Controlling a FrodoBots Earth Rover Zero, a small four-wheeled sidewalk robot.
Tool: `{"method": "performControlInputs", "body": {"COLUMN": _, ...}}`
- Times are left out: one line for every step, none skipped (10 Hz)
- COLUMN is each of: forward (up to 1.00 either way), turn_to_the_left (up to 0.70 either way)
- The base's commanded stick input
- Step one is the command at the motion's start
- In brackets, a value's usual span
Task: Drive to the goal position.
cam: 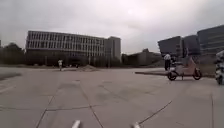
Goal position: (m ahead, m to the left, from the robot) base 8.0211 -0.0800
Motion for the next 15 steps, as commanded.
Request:
{"method": "performControlInputs", "body": {"forward": 0.85, "turn_to_the_left": 0.00}}
{"method": "performControlInputs", "body": {"forward": 0.85, "turn_to_the_left": 0.00}}
{"method": "performControlInputs", "body": {"forward": 0.85, "turn_to_the_left": 0.00}}
{"method": "performControlInputs", "body": {"forward": 0.85, "turn_to_the_left": 0.00}}
{"method": "performControlInputs", "body": {"forward": 0.85, "turn_to_the_left": 0.00}}
{"method": "performControlInputs", "body": {"forward": 0.85, "turn_to_the_left": -0.01}}
{"method": "performControlInputs", "body": {"forward": 0.85, "turn_to_the_left": -0.05}}
{"method": "performControlInputs", "body": {"forward": 0.85, "turn_to_the_left": -0.12}}
{"method": "performControlInputs", "body": {"forward": 0.85, "turn_to_the_left": -0.22}}
{"method": "performControlInputs", "body": {"forward": 0.85, "turn_to_the_left": -0.32}}
{"method": "performControlInputs", "body": {"forward": 0.85, "turn_to_the_left": -0.21}}
{"method": "performControlInputs", "body": {"forward": 0.85, "turn_to_the_left": 0.00}}
{"method": "performControlInputs", "body": {"forward": 0.85, "turn_to_the_left": 0.00}}
{"method": "performControlInputs", "body": {"forward": 0.85, "turn_to_the_left": 0.00}}
{"method": "performControlInputs", "body": {"forward": 0.85, "turn_to_the_left": 0.00}}
